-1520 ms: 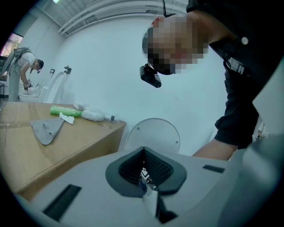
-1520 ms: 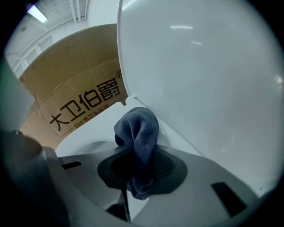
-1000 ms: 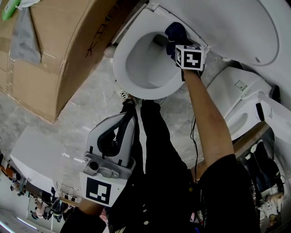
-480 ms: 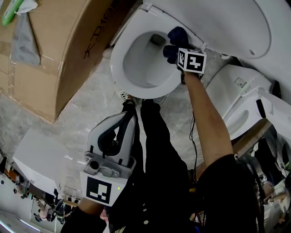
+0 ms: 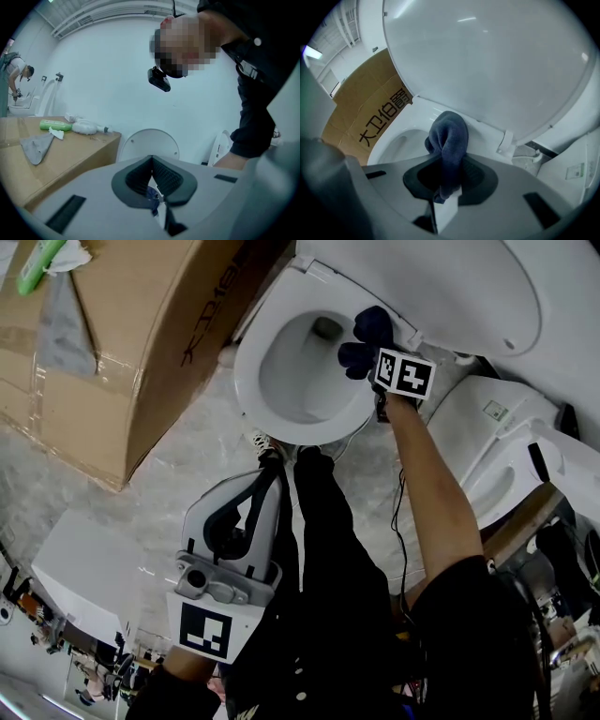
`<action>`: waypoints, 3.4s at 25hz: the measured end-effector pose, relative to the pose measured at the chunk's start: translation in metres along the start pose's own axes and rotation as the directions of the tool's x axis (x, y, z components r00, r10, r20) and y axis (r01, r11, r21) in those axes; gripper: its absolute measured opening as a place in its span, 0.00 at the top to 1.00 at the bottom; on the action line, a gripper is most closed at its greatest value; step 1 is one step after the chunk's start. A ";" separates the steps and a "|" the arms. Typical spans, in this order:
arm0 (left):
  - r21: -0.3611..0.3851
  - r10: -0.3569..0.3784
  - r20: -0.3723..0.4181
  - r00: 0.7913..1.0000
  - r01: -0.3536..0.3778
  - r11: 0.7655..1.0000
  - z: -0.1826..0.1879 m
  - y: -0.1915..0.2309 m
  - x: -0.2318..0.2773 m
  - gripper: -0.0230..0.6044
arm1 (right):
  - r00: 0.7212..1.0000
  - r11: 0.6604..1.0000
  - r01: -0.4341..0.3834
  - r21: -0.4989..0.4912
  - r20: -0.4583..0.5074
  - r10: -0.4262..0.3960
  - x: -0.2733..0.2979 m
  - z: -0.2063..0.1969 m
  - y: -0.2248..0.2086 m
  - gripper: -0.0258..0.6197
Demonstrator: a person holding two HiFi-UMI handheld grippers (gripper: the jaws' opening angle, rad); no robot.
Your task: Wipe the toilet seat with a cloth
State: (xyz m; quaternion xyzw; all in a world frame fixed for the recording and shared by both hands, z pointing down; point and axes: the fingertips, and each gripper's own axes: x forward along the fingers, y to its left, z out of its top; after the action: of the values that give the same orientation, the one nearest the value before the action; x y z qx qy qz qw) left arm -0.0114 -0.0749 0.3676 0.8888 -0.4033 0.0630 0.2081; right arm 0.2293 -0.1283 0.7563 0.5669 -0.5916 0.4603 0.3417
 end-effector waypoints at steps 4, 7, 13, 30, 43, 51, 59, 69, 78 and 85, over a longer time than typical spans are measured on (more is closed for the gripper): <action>0.015 -0.007 0.013 1.000 0.007 1.000 0.012 -0.001 -0.004 0.95 | 0.999 0.999 0.002 -0.055 0.035 0.000 -0.021 -0.001 0.000 0.85; 0.028 -0.007 0.031 0.999 0.006 1.000 0.027 -0.003 -0.007 0.95 | 0.998 0.996 0.006 -0.083 0.068 -0.001 -0.042 0.000 0.001 0.85; 0.038 -0.007 0.065 0.998 0.005 0.999 0.060 -0.009 -0.016 0.95 | 0.989 0.989 0.034 -0.145 0.147 -0.013 -0.100 0.011 0.004 0.85; 0.157 -0.039 0.137 0.990 0.017 0.987 0.167 -0.014 -0.067 0.95 | 0.907 0.972 0.028 -0.231 0.414 0.073 -0.326 0.060 0.061 0.85; 0.213 0.009 0.253 0.967 -0.065 0.975 0.259 -0.019 -0.114 0.95 | 0.726 0.937 0.004 -0.349 0.645 0.237 -0.512 0.128 0.132 0.85; 0.241 0.030 0.313 0.949 -0.110 0.964 0.295 -0.024 -0.142 0.95 | 0.577 0.940 0.035 -0.338 0.775 0.257 -0.603 0.151 0.151 0.85; 0.296 0.036 0.472 0.881 -0.197 0.935 0.346 -0.036 -0.187 0.95 | 0.424 0.961 0.039 -0.273 0.875 0.232 -0.669 0.158 0.153 0.85; 0.296 0.134 0.533 0.835 -0.332 0.895 0.363 -0.020 -0.216 0.95 | 0.265 0.973 0.075 -0.219 0.945 0.193 -0.732 0.168 0.137 0.85; 0.271 0.203 0.554 0.807 -0.405 0.873 0.363 0.002 -0.234 0.95 | 0.201 0.970 0.093 -0.223 0.959 0.202 -0.743 0.175 0.135 0.85; 0.254 0.219 0.558 0.800 -0.416 0.873 0.362 0.010 -0.232 0.95 | 0.170 0.968 0.135 -0.209 0.968 0.186 -0.737 0.172 0.121 0.85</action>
State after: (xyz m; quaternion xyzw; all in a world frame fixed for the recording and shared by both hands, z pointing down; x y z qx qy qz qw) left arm -0.1931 -0.0727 -0.0216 0.8137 -0.5705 -0.0678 -0.0890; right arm 0.2215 -0.0343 -0.0046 0.6717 -0.7334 -0.0855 -0.0604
